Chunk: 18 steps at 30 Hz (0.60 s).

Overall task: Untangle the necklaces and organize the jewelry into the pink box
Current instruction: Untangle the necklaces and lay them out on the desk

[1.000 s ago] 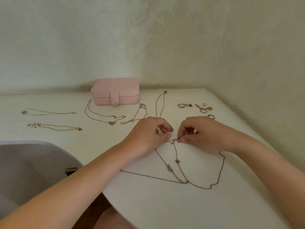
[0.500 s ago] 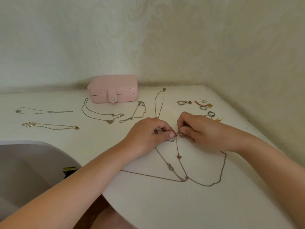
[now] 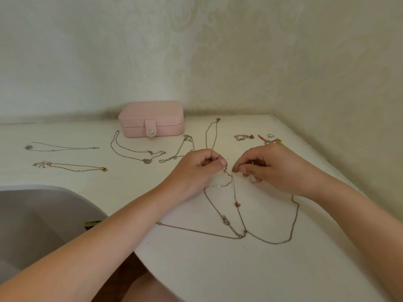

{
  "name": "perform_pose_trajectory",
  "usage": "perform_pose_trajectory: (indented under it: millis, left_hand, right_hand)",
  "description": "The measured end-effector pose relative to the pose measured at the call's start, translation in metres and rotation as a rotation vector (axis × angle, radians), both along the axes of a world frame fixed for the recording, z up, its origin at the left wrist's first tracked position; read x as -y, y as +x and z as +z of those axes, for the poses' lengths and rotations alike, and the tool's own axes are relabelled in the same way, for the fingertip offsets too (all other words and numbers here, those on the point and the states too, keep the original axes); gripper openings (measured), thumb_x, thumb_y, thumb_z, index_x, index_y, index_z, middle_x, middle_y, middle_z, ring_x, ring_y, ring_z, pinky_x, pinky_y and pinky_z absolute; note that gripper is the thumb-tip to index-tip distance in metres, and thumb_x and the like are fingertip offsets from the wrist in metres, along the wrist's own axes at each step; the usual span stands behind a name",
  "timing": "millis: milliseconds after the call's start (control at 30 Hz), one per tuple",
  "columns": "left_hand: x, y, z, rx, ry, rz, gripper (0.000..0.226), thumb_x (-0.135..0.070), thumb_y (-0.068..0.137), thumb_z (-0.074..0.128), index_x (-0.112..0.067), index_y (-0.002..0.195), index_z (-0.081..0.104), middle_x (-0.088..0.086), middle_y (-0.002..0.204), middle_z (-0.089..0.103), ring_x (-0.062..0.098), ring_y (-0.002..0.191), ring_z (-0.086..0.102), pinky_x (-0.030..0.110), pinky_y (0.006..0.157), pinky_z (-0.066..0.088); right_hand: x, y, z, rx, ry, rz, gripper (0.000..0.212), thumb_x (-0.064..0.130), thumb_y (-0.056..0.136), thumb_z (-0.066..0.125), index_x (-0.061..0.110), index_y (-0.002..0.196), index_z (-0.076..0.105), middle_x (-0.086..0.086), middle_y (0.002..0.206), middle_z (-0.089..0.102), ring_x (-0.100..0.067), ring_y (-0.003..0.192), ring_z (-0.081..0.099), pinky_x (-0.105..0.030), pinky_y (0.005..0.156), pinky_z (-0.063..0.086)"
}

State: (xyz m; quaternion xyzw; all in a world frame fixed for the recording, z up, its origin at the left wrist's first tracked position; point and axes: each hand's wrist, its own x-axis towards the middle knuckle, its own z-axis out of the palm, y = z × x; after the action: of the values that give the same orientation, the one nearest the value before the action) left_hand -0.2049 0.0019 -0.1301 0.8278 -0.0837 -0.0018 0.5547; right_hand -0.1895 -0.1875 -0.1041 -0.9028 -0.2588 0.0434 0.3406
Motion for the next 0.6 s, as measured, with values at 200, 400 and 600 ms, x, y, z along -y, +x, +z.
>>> perform_pose_trajectory:
  millis: [200,400,600]
  left_hand:
    - [-0.001,0.0,-0.001,0.041,-0.024,0.027,0.012,-0.026,0.087,0.065,-0.018,0.082,0.071,-0.012,0.043,0.027,0.005,0.041,0.022,0.014,0.041,0.02]
    - [-0.001,0.002,-0.003,0.048,-0.048,0.073,0.013,-0.027,0.088,0.065,-0.016,0.083,0.071,-0.013,0.04,0.027,0.005,0.039,0.02,0.016,0.04,0.019]
    - [-0.001,0.0,-0.004,0.055,-0.047,0.113,0.014,-0.03,0.088,0.064,-0.018,0.084,0.07,-0.009,0.045,0.031,0.007,0.039,0.019,0.018,0.04,0.018]
  right_hand:
    - [0.002,-0.001,0.003,0.001,-0.069,-0.018,0.023,0.013,0.095,0.051,0.025,0.081,0.065,0.009,0.069,0.064,0.0,0.056,0.055,-0.015,0.058,0.046]
    - [0.009,0.0,0.005,-0.073,-0.128,0.037,0.019,0.034,0.091,0.053,0.033,0.086,0.071,-0.006,0.066,0.052,-0.016,0.065,0.044,-0.035,0.065,0.041]
    - [0.011,-0.004,0.013,-0.089,-0.111,0.049,0.013,0.027,0.089,0.062,0.025,0.085,0.074,0.014,0.045,0.041,-0.003,0.05,0.036,-0.016,0.055,0.031]
